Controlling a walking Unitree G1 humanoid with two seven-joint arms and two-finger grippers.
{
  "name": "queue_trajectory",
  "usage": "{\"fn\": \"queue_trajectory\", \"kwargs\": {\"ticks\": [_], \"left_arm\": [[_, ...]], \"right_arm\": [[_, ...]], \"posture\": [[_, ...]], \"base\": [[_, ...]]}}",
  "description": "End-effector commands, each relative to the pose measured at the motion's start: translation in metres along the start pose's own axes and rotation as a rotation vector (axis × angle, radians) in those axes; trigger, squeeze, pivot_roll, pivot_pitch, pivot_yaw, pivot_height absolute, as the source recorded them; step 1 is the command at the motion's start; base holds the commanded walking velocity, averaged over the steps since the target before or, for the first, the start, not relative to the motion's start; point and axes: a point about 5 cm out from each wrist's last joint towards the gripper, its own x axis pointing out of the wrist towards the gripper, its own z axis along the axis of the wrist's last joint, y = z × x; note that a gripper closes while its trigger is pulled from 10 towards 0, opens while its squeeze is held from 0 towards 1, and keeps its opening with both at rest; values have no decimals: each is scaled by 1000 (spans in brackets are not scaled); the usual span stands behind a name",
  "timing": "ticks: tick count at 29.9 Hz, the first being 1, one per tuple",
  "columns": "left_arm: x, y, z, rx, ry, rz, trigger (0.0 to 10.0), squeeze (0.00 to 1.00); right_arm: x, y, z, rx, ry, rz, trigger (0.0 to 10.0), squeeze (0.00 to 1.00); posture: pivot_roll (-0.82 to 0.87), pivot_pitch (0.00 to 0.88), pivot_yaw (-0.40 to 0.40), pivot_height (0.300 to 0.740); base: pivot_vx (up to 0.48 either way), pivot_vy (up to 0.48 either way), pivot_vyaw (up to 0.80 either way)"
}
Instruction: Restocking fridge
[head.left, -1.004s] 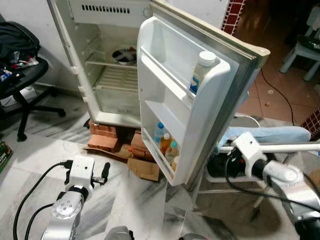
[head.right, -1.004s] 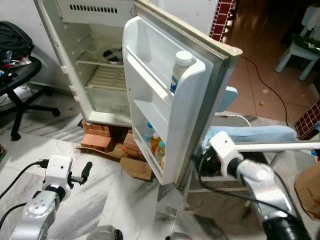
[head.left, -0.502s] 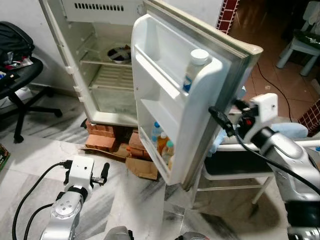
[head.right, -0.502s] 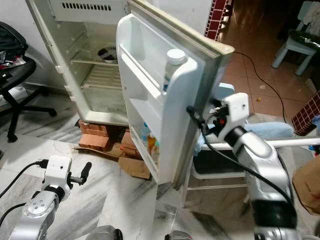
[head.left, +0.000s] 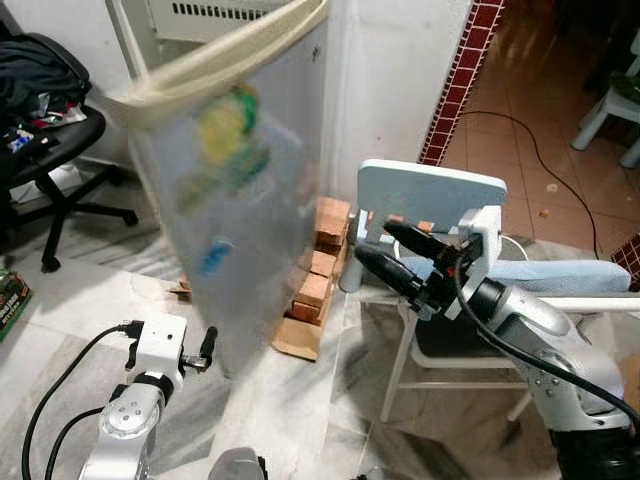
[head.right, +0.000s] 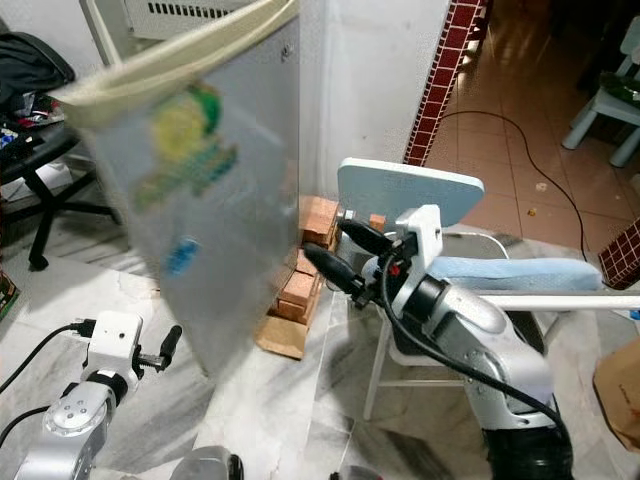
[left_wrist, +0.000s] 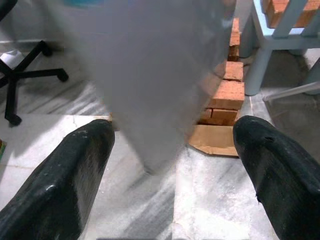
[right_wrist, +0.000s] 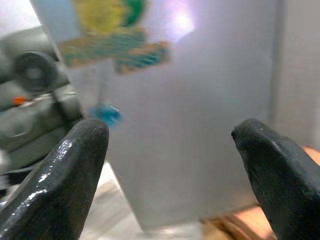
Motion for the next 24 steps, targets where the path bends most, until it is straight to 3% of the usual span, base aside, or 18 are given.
{"fn": "queue_trajectory", "kwargs": {"ticks": [1,6,10,12,17,20,24], "left_arm": [[0,0,-2,11,10,-9,10000,0],[3,4,2,14,-10,18,10000,0],[12,5,19,41,-94,35,10000,0],[16,-4,37,73,-181,-5,10000,0],[20,-19,54,59,-247,-47,10000,0],[21,-22,54,67,-250,-60,10000,0],[24,-28,56,74,-258,-90,10000,0]], "right_arm": [[-2,-11,0,-83,-22,-133,10000,0],[-2,-17,-9,-148,-56,-304,10000,0],[0,-10,-18,-172,-117,-408,10000,0],[2,-5,-28,-154,-119,-456,10000,0],[8,4,-38,-159,-108,-460,10000,0],[9,3,-38,-163,-110,-466,10000,0],[14,-4,-37,-172,-122,-498,10000,0]], "posture": [[44,0,-8,740],[42,0,-12,740],[35,0,-22,740],[33,0,-30,740],[23,0,-34,740],[18,0,-34,740],[15,0,-36,740]], "base": [[0,0,0],[0,0,0],[0,0,0],[0,0,0],[0,0,0],[0,0,0],[0,0,-752]]}}
